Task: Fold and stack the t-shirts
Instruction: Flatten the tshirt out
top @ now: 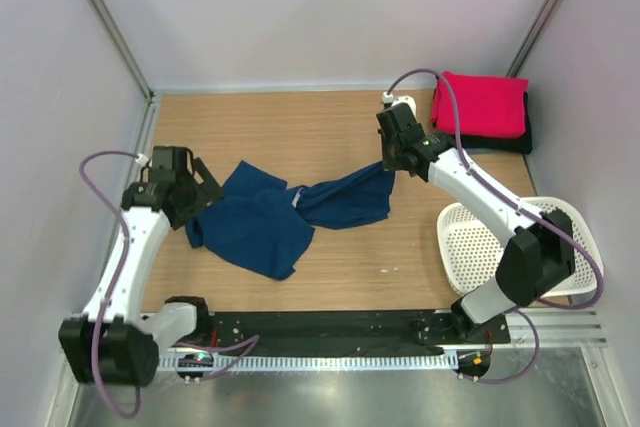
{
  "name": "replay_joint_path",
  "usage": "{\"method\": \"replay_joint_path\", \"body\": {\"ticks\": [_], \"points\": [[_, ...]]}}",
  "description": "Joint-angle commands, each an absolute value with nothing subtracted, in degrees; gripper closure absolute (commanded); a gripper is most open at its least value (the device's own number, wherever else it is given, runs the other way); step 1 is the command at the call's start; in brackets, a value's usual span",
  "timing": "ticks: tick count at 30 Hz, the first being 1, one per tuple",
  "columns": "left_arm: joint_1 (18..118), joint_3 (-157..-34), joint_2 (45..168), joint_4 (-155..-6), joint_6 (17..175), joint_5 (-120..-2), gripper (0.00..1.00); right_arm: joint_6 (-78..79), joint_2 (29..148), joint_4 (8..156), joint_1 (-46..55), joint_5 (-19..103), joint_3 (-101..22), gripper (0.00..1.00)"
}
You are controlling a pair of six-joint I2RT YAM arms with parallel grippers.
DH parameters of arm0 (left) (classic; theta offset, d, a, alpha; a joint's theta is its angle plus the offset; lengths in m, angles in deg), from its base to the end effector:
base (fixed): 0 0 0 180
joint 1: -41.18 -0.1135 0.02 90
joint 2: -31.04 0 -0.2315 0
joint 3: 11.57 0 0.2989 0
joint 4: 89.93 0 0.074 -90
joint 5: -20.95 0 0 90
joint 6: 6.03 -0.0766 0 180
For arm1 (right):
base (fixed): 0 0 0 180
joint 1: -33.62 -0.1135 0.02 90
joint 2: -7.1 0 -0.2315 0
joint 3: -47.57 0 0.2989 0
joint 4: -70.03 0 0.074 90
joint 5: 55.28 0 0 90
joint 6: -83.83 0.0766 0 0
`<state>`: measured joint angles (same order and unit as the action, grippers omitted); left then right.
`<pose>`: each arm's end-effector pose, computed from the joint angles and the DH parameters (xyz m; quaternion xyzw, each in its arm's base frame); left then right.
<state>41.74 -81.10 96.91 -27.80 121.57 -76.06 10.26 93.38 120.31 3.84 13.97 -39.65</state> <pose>0.3022 0.0064 0.2160 -0.3209 0.9056 -0.0330 0.2755 0.3596 0.1745 0.2389 -0.0451 0.9234 -0.0212 0.3806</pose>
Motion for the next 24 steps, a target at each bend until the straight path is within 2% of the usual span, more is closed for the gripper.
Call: {"method": "replay_joint_path", "body": {"ticks": [1,5,8,11,15,21,24], "points": [[48.45,-77.66,81.37,-25.79,132.78,-71.87,0.08,10.18,97.61,114.57,5.23,14.68,-40.82,0.99],[60.23,-66.43,70.98,-26.23,145.97,-73.35,0.14,10.27,101.92,113.34,6.55,16.18,-42.85,0.99],[68.32,-61.14,70.59,-28.86,148.47,-74.15,0.18,9.92,104.30,113.51,7.08,16.36,-43.99,0.99],[75.09,-61.82,75.76,-30.45,146.91,-75.90,0.21,9.48,105.00,113.95,7.34,16.00,-44.08,0.99],[86.32,-65.86,89.54,-33.17,146.46,-80.47,0.21,9.65,104.74,114.13,7.60,15.83,-43.12,0.99],[93.55,-71.48,105.27,-35.28,143.74,-82.94,0.25,9.74,103.69,114.66,7.78,14.86,-41.97,0.99],[94.26,-72.54,109.25,-35.37,142.86,-82.50,0.27,9.39,103.60,115.01,7.96,14.51,-41.97,0.99]]}}
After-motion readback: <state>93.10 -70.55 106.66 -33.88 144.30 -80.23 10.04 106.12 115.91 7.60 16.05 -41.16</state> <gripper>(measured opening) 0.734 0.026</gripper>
